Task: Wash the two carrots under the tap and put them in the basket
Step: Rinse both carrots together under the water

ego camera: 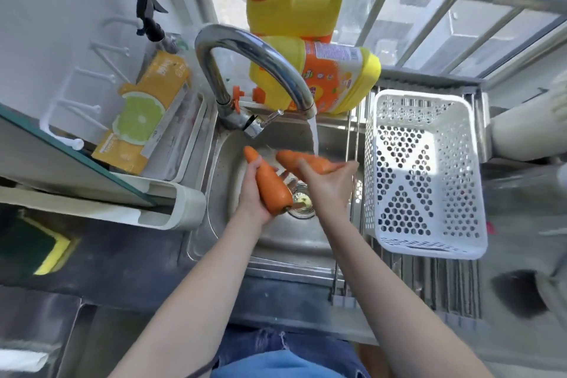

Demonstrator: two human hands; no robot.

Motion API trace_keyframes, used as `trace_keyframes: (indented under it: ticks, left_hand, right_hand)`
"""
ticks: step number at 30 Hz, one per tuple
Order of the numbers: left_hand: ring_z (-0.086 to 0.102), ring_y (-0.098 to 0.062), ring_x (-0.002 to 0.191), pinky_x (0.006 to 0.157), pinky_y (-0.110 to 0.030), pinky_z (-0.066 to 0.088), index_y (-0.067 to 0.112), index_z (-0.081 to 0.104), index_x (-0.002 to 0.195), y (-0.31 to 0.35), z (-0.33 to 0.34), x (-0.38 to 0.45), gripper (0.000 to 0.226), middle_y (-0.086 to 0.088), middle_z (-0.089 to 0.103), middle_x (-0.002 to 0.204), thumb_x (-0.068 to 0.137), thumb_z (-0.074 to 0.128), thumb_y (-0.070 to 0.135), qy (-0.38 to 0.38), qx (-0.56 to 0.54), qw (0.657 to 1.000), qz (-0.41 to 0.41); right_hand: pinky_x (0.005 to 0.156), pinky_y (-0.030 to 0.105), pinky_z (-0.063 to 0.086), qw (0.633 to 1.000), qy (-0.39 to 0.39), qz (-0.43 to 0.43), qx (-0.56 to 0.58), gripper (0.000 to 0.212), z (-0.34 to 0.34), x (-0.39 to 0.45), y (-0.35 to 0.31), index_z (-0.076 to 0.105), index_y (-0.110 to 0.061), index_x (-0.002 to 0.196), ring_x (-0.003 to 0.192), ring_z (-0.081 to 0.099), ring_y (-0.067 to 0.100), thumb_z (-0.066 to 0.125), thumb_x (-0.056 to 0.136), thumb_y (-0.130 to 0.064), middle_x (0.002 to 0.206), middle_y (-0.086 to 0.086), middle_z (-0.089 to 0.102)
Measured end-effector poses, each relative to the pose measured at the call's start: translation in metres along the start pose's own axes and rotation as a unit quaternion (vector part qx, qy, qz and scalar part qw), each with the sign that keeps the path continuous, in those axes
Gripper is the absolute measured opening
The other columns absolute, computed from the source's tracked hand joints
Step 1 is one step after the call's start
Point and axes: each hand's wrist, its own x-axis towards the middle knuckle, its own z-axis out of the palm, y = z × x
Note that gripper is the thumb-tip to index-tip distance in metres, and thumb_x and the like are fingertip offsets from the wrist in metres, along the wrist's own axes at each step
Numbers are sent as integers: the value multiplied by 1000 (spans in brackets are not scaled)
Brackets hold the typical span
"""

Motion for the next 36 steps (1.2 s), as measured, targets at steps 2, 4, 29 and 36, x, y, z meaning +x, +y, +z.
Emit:
trace_keyframes:
  ticks: [2, 4, 29, 36]
  left_hand:
    - [60, -32, 108, 105, -56, 38, 18, 56, 77, 2, 15, -5, 32, -10, 62, 105, 79, 58, 50, -17, -7, 1000, 14]
    - [63, -26, 87, 88, -42, 51, 18, 55, 70, 3, 24, -5, 29, -6, 64, 87, 80, 58, 45, -3, 42, 999, 17]
    - [67, -29, 98, 79, -41, 55, 10, 55, 121, 11, 47, -7, 52, -18, 63, 119, 73, 74, 9, -105, 343, 930, -85]
    - [62, -27, 98, 80, -44, 53, 14, 55, 109, 12, 47, -9, 47, -15, 63, 110, 65, 64, 3, -151, 317, 930, -111]
  right_hand:
    - [66, 27, 47, 999, -36, 13, -18, 64, -14, -14, 13, 39, -12, 105, 79, 59, 13, 81, 69, -45, 90, 1, 58]
    - [77, 37, 51, 994, -93, 31, -45, 67, -25, -17, 23, 37, -13, 114, 88, 60, 22, 73, 72, -51, 107, 11, 60]
    - [89, 50, 51, 978, -199, 62, -26, 70, -3, 45, -7, 55, -14, 84, 85, 64, 26, 44, 71, -82, 88, 10, 63]
    - [94, 44, 54, 918, -365, 158, -5, 75, -6, 63, -29, 66, -18, 115, 97, 72, 24, 81, 58, -64, 103, 5, 76]
